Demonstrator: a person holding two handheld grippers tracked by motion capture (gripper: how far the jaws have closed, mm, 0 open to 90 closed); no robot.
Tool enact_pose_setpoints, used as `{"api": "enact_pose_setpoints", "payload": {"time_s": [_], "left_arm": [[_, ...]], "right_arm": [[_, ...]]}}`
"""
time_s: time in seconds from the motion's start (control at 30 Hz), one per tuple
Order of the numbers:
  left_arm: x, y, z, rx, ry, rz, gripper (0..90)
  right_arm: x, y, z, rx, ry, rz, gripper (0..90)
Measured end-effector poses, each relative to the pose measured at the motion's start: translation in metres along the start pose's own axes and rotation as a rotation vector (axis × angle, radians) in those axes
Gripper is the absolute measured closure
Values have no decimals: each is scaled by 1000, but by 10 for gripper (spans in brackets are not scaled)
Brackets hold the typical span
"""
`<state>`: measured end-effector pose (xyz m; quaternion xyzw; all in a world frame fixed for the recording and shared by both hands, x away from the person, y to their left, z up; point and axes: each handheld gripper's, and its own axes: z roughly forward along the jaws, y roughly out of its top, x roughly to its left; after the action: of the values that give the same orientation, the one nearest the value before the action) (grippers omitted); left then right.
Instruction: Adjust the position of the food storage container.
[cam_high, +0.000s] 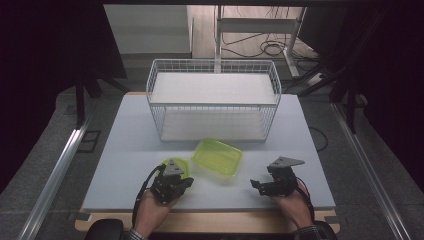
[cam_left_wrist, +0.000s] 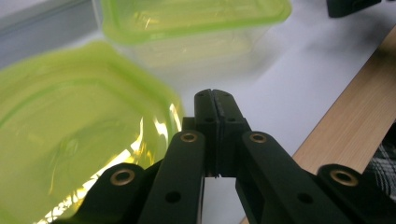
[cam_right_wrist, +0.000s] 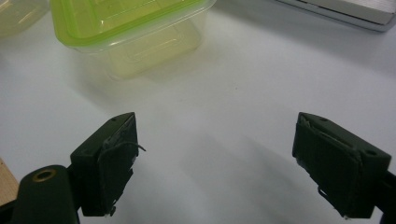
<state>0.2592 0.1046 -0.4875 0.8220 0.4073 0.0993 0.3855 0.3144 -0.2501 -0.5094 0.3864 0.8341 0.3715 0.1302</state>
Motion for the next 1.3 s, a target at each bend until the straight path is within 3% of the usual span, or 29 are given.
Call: {"api": "enact_pose_setpoints", "payload": {"time_s": [0.17, 0.33, 0.37, 0.47, 0.73, 1.0, 1.3], "left_arm": [[1, 17, 6, 12, 29, 24, 900], [8, 25, 16, 56, 46, 16, 900], [10, 24, 16, 57, 38, 5, 900], [12, 22, 14, 79, 66, 13, 900], [33, 5, 0, 84, 114, -36, 900], [53, -8, -16, 66, 160, -99, 900], [72, -15, -29, 37, 196, -142, 900]], "right_arm": [[1, 0, 1, 6, 2, -1, 145], [1, 0, 1, 7, 3, -1, 145], [0, 0, 1, 6, 3, -2, 145], [0, 0, 1, 6, 2, -2, 145], [1, -1, 1, 12, 2, -5, 145], [1, -1, 2, 14, 0, -9, 145], [1, -1, 2, 12, 0, -5, 145]]}}
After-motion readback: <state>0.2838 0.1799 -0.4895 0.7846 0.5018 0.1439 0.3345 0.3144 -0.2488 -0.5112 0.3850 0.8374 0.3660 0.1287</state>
